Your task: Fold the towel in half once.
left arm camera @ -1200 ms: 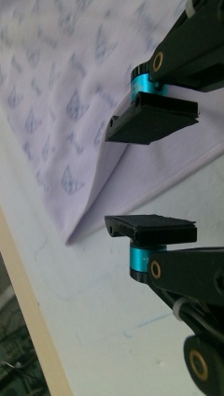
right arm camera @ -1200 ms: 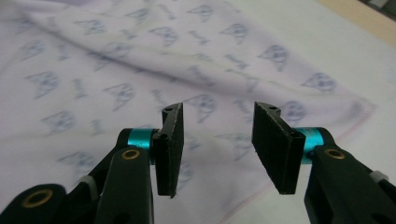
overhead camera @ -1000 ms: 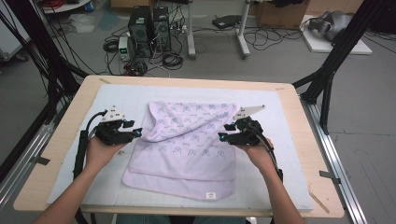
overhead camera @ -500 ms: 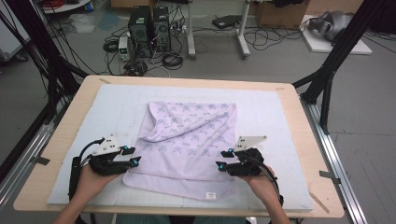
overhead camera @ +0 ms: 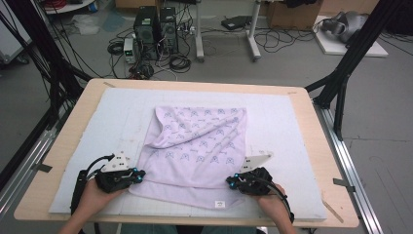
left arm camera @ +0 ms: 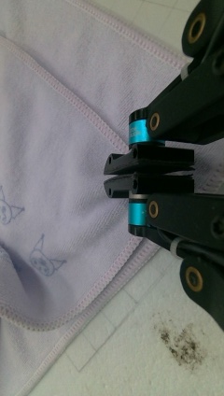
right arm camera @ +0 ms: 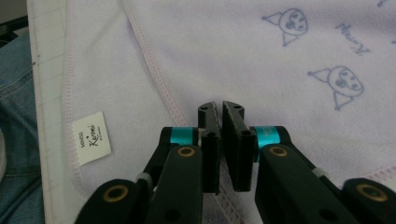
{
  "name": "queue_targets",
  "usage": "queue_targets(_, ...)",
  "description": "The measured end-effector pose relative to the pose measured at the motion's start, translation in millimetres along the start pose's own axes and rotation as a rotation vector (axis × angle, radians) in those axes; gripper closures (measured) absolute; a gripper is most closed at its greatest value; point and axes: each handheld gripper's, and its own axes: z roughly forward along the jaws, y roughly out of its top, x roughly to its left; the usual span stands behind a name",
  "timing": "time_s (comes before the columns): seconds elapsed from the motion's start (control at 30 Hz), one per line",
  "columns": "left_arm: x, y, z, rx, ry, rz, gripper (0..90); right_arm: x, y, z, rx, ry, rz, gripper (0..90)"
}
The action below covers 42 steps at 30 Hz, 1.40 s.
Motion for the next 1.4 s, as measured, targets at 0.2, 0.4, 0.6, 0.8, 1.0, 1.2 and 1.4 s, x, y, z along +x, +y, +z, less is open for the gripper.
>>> queue_targets(0.2,-1.7,13.7,-25.6,-0.085,0.036,0.002,87.5,4.0,18.4,-20.7,-0.053,-0.006,-0.03,87.5)
queue_targets(0.4,-13.6,13.9,-45.4,-0.092,0.042,0.045,87.4,24.1,32.2,-45.8,-0.091,0.007,-0.079,87.4)
queue_targets(0.6,-13.3,-7.7,-29.8,-0.042,-0.028,-0.015,70.5,28.1,6.4,-22.8,-0.019,0.061,-0.047,85.2)
queue_targets(0.8,-16.3,-13.2,-12.8,0.017,-0.031,0.012,70.4,29.4,-4.3,-5.0,0.03,0.067,-0.06,77.8)
queue_targets(1.0,-13.5,-16.5,-12.4,-0.015,-0.017,-0.012,84.1,24.4,-6.9,-2.7,0.013,0.064,-0.049,72.4)
queue_targets(1.2,-15.5,-14.4,-22.5,-0.07,0.009,-0.027,86.1,26.2,1.7,-9.7,0.017,0.081,-0.056,86.5)
queue_targets(1.4,-16.0,-13.3,-39.4,-0.106,0.011,-0.031,86.2,41.8,17.0,-28.7,-0.05,0.1,-0.098,86.5)
